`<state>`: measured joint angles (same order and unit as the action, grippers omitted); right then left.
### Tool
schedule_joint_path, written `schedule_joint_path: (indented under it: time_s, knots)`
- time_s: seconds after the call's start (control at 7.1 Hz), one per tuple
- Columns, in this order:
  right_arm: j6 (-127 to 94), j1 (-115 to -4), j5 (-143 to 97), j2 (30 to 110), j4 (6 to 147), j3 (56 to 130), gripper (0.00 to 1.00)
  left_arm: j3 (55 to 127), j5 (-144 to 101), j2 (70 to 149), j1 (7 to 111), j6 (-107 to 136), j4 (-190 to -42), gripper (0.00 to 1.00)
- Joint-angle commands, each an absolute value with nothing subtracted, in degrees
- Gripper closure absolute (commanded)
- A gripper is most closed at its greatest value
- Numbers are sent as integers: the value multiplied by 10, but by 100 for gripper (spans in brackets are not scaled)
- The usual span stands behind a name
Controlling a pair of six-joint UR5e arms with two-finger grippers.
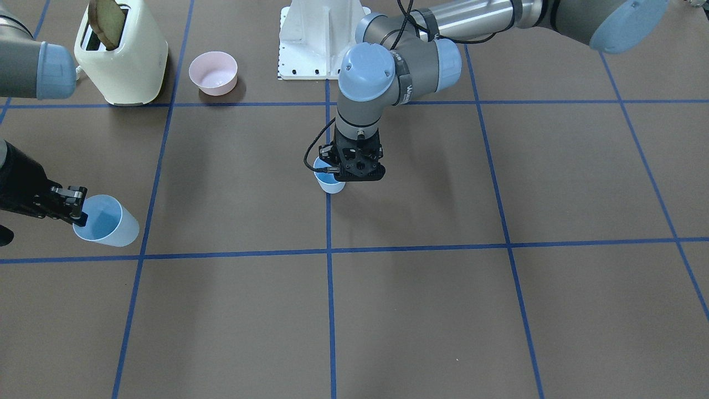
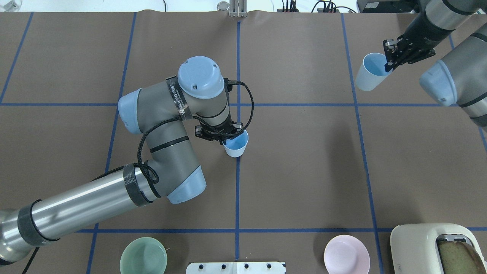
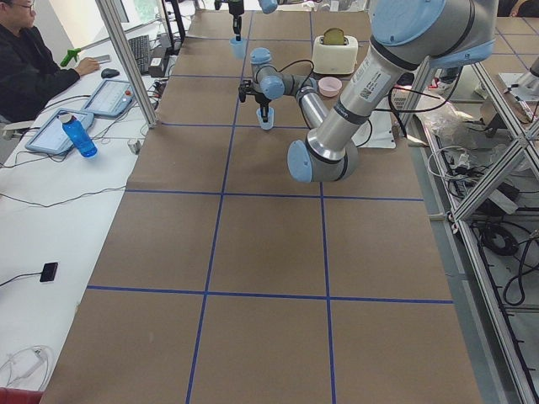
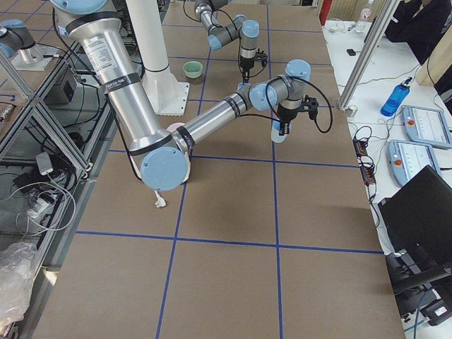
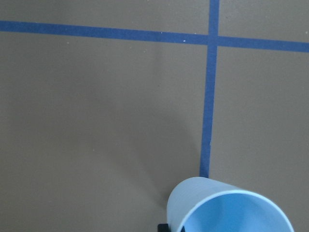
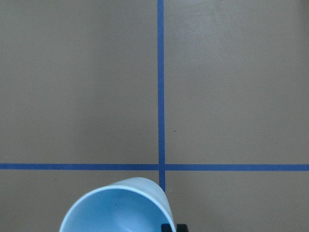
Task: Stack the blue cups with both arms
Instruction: 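Carry the cup to the table center with the left gripper and set it down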
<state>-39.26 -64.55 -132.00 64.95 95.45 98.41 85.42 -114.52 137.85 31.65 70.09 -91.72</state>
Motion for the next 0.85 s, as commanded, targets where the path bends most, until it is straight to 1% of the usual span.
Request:
schedule_joint_path:
  time_s: [0.0,0.28,0.42,0.7]
  knots:
    - [-395,-645,-1319,649,954,984,100,850,-1145,1376,316,673,-921,100]
    - [-395,-645,-1319,649,954,984,100,854,-1146,1375,316,671,-922,100]
    - [-395,-645,-1319,649,954,984,100,856,-1146,1375,316,671,-922,45]
    - [-396,-645,-1320,644,954,984,100,872,-1146,1374,316,671,-920,17]
